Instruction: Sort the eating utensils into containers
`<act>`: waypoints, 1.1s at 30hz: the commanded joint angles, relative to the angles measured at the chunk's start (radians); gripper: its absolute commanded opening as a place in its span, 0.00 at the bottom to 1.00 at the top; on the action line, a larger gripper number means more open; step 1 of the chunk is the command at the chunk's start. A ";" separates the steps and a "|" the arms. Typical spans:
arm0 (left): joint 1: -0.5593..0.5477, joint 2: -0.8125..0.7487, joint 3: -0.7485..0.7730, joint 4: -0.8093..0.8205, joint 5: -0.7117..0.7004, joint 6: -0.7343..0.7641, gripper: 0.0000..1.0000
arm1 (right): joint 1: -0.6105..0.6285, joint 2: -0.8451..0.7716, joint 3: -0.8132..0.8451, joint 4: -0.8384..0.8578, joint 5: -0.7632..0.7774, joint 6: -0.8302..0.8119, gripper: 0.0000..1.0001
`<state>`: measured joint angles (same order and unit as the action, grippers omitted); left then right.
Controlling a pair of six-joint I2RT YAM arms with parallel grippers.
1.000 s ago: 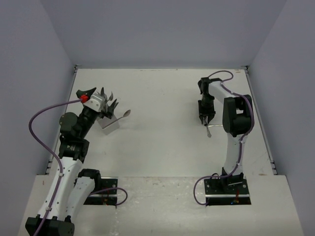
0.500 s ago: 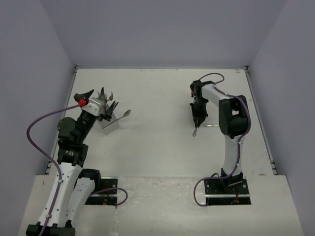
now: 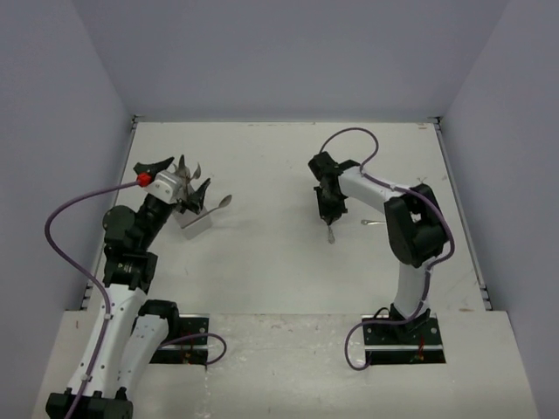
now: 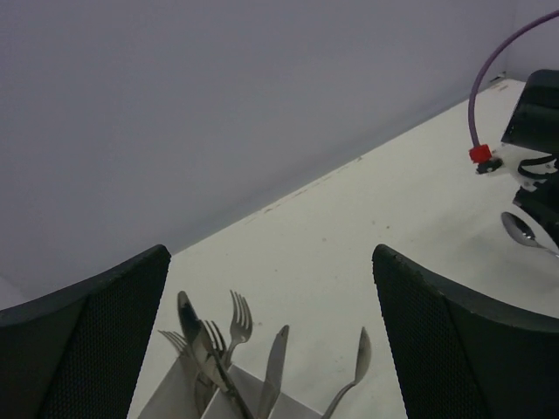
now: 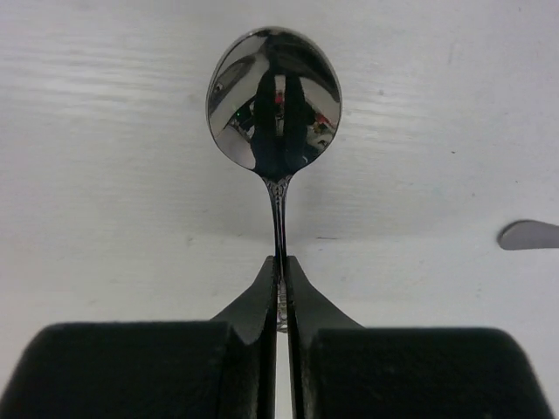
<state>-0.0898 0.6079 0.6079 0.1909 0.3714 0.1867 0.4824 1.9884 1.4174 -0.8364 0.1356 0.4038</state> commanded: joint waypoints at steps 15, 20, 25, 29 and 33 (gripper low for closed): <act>-0.352 0.558 0.213 0.186 -0.002 -0.689 1.00 | 0.050 -0.585 -0.337 0.688 -0.476 -0.098 0.00; -0.418 0.659 0.199 0.253 -0.113 -0.780 1.00 | 0.088 -0.625 -0.333 0.680 -0.505 -0.112 0.00; -0.485 0.719 0.211 0.239 -0.281 -0.797 1.00 | 0.091 -0.628 -0.311 0.632 -0.490 -0.095 0.00; -0.516 0.756 0.220 0.278 -0.298 -0.822 1.00 | 0.102 -0.612 -0.298 0.594 -0.443 -0.088 0.00; -0.560 0.779 0.224 0.309 -0.319 -0.814 0.98 | 0.105 -0.593 -0.284 0.579 -0.421 -0.079 0.00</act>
<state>-0.6254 1.3808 0.7929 0.4107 0.1020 -0.6128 0.5797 1.3903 1.0794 -0.2470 -0.3214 0.3202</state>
